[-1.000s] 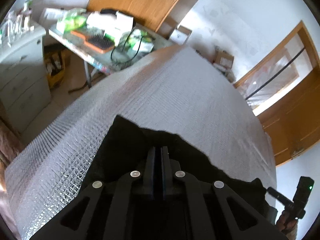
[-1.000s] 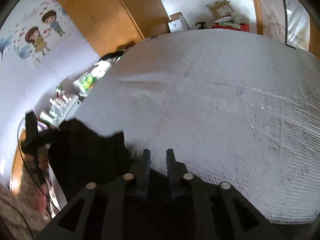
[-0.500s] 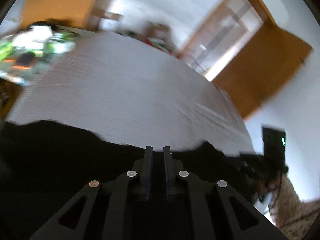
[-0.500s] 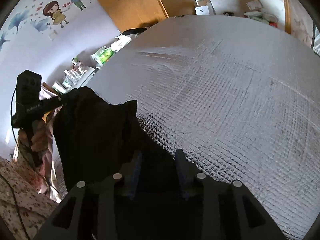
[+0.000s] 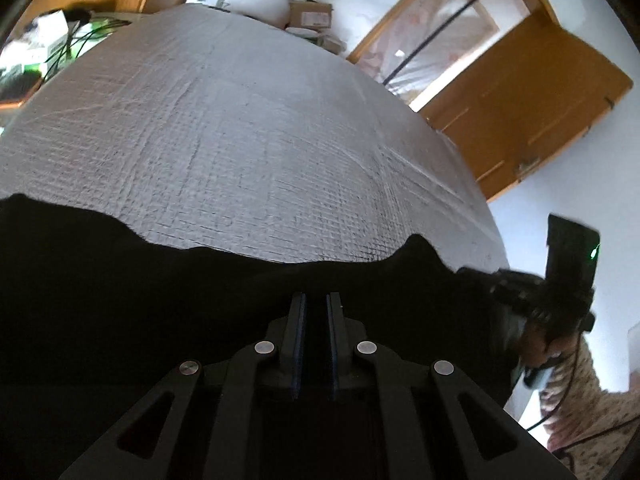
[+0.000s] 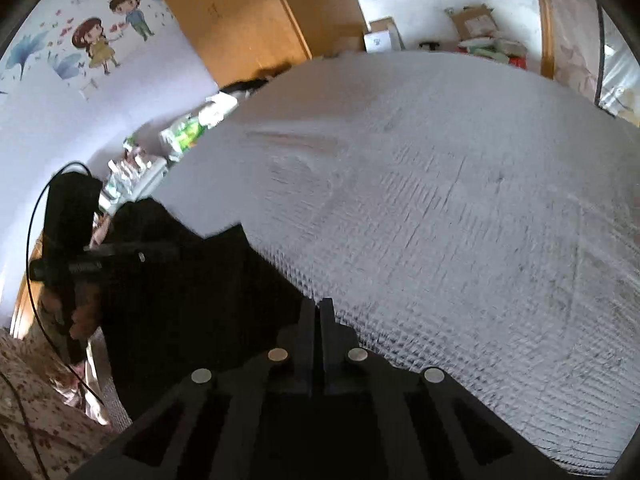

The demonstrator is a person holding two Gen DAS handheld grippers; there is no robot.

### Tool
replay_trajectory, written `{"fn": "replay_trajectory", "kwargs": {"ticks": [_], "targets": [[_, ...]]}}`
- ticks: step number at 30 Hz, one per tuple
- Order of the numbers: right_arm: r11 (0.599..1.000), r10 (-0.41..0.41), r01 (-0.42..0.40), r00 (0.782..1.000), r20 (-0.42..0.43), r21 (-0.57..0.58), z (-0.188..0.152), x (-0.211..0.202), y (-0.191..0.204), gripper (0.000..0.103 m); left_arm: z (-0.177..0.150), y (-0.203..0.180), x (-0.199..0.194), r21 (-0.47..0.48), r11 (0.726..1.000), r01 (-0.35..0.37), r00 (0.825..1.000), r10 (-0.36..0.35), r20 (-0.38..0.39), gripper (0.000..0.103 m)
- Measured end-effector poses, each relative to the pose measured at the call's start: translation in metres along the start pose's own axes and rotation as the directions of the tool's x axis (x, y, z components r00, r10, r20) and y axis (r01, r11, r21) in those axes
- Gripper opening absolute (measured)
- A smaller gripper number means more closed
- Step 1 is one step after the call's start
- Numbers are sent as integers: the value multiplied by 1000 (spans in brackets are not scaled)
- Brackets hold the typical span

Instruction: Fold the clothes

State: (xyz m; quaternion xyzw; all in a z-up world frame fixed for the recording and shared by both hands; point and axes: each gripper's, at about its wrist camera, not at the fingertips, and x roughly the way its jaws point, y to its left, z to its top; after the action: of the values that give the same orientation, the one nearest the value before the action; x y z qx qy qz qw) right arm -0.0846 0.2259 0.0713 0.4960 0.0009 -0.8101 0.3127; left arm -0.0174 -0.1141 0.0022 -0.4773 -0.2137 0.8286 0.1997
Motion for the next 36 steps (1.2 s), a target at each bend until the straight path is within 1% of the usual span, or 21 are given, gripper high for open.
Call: {"fn": "replay_trajectory", "kwargs": {"ticks": [4, 8, 9, 11, 12, 15, 18, 20, 23, 24, 25, 26, 28, 30, 32, 36], "targets": [[999, -43, 43, 999, -4, -8, -5, 7, 1, 3, 0, -1, -1, 7, 1000, -13, 1000, 13, 2, 9], [999, -45, 45, 999, -7, 22, -3, 9, -1, 4, 1, 0, -4, -9, 1000, -13, 1000, 13, 7, 9], [998, -60, 59, 998, 2, 24, -3, 4, 0, 5, -1, -1, -6, -7, 1000, -18, 1000, 18, 11, 9], [995, -103, 102, 994, 48, 22, -3, -12, 0, 5, -2, -4, -9, 5, 999, -32, 999, 32, 20, 10], [994, -111, 109, 991, 72, 32, -5, -21, -1, 5, -3, -5, -10, 10, 999, -37, 999, 37, 24, 10], [985, -158, 146, 978, 136, 96, -14, -50, -7, 5, -6, -7, -17, 8, 999, -41, 998, 41, 40, 10], [966, -217, 189, 963, 157, 175, -34, -71, -16, 8, -11, -8, -24, 5, 999, -43, 998, 42, 54, 10], [952, -255, 219, 954, 156, 216, -50, -79, -19, 14, -13, -7, -27, 3, 999, -44, 997, 43, 62, 11], [923, -347, 311, 927, 140, 226, -72, -84, -25, 24, -18, -8, -26, -15, 999, -51, 997, 51, 65, 11], [907, -386, 351, 913, 130, 232, -79, -87, -28, 25, -20, -7, -26, -22, 998, -54, 996, 55, 65, 11], [881, -435, 396, 893, 116, 259, -87, -92, -34, 25, -22, -5, -27, -30, 998, -57, 996, 59, 66, 11], [858, -466, 417, 878, 112, 299, -95, -98, -40, 25, -24, -4, -27, -35, 998, -59, 996, 61, 66, 11], [839, -480, 412, 869, 124, 356, -108, -107, -48, 27, -28, -3, -27, -38, 997, -65, 996, 68, 65, 11], [817, -502, 431, 859, 105, 382, -120, -110, -56, 28, -29, 0, -25, -50, 997, -63, 996, 67, 63, 11], [787, -551, 482, 830, 88, 385, -127, -109, -58, 28, -30, 3, -27, -64, 996, -56, 996, 60, 64, 11], [734, -602, 505, 793, 92, 454, -148, -123, -72, 27, -33, 9, -29, -86, 996, -38, 996, 45, 75, 11]]}}
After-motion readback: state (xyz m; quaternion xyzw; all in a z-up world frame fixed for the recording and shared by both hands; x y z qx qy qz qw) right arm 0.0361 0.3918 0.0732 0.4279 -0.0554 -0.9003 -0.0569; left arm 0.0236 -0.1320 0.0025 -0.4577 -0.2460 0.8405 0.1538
